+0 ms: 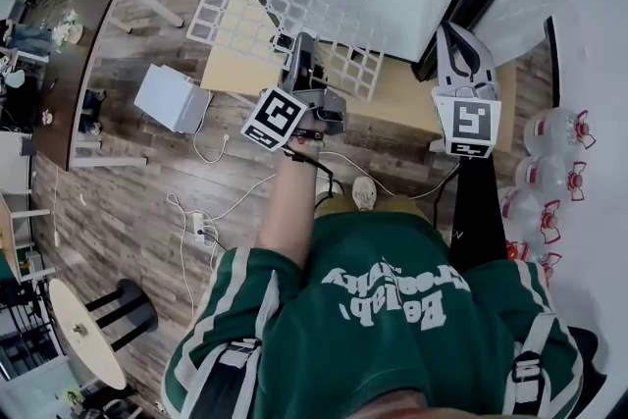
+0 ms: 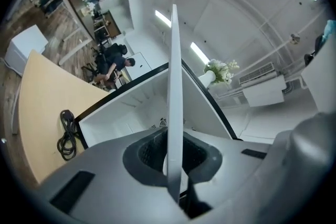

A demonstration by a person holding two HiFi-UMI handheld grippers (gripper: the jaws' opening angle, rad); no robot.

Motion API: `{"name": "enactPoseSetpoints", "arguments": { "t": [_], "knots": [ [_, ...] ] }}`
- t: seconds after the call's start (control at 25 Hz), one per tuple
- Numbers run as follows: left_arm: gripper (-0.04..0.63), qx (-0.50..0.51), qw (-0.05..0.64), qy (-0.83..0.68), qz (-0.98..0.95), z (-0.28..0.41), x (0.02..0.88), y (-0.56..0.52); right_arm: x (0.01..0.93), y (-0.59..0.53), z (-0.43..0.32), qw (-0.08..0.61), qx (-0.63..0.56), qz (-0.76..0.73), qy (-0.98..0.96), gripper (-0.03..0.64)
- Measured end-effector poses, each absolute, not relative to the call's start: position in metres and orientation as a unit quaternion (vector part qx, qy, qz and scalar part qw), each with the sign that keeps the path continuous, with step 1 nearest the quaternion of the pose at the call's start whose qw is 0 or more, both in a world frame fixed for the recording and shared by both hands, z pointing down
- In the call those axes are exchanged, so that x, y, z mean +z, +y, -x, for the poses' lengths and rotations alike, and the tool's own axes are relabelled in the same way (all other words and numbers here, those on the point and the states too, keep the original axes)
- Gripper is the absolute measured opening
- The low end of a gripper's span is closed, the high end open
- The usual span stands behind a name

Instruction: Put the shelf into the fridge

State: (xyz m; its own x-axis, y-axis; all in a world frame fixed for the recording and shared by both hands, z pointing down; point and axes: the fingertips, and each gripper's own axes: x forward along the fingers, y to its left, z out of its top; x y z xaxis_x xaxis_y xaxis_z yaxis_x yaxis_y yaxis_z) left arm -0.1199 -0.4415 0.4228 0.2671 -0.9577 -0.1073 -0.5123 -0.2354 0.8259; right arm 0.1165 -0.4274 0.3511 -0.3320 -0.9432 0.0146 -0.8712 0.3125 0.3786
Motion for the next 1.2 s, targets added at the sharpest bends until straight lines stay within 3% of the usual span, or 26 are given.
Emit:
{"name": "enactPoseSetpoints", "arguments": {
  "t": [0.56,1.2],
  "knots": [
    [0.023,-0.456,0.475,-0.398,-0.639,0.090,0.443,-0.452,0.347,-0.427,-0.135,0.114,-0.148,-0.580,-0.793,0.003],
    [0.023,-0.480,0.525,-0.362,-0.602,0.067,0.458,-0.463,0.350,-0.426,-0.148,0.120,-0.144,-0.592,-0.784,0.003]
  ]
}}
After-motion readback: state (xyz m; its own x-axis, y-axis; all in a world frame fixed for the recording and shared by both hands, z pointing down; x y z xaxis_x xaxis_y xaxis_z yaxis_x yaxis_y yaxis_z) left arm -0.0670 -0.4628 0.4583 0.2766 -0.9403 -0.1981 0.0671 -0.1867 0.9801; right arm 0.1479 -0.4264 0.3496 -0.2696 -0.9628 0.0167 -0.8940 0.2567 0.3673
